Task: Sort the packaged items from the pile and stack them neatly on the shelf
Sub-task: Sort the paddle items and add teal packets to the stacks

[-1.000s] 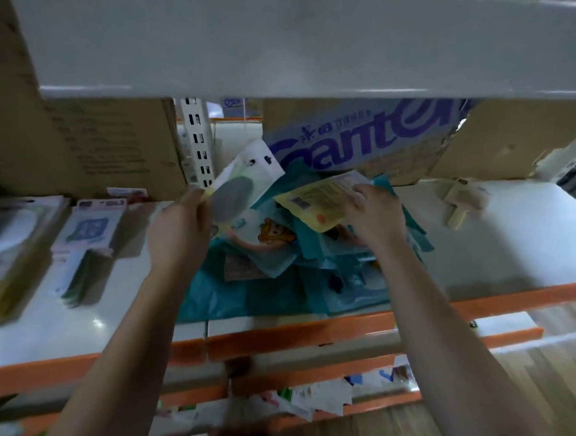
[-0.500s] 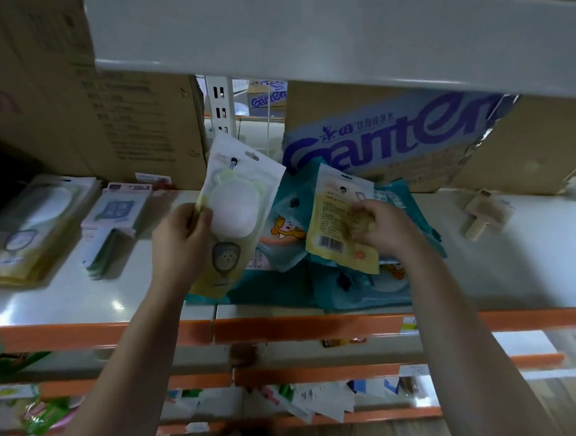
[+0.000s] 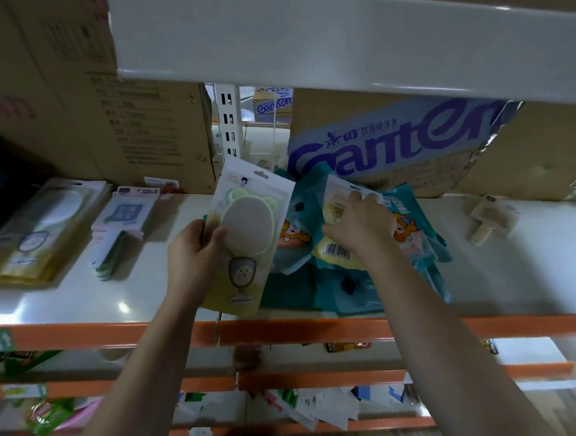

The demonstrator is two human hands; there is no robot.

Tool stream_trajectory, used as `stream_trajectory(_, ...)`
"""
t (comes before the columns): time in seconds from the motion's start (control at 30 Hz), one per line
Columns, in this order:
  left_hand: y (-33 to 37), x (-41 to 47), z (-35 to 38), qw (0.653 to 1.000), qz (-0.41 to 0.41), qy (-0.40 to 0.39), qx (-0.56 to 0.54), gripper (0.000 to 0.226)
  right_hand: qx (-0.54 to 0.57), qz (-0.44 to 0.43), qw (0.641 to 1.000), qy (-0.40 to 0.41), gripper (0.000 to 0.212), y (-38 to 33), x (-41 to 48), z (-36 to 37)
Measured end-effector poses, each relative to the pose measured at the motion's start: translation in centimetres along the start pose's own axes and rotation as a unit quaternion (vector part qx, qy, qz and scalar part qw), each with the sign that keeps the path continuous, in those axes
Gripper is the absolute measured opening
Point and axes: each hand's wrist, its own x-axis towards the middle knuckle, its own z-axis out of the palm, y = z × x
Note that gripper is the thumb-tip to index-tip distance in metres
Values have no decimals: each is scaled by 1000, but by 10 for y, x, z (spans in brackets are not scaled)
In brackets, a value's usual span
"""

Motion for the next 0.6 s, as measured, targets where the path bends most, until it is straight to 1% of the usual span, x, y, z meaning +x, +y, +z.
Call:
stream_trajectory(0.1,-3,-4,0,1000,-1,9,3,23,-7,-26,999,21,63,1,-4,0)
stream_trajectory(0.17,-3,-7,0,1000,-5,17,-5,19,0,-51,998,47,53,4,-8,1)
stream_trajectory(0.27,-2,-11,0,999,-6,36,-10,16,64,-67,992,80,44,8,-9,-1)
stream_trajectory(0.33,-4,-13,0,999,-7,47,-12,16,146,-73,983,85,38,10,-10,-4)
stream_trajectory(0.43,-7,-17,-2,998,-7,62,-18,17,291,-81,948,100,29,10,-10,-11)
stream_trajectory(0.5,-9,-22,-4,997,-9,69,-33,17,350,-78,928,97,31,8,-11,-16)
stream_trajectory(0.57,-13,-24,-10,995,-16,83,-44,20,431,-41,899,63,38,3,-14,-19)
stream_trajectory(0.6,-16,-25,-15,994,-22,90,-51,22,483,-18,875,36,37,-2,-17,-20)
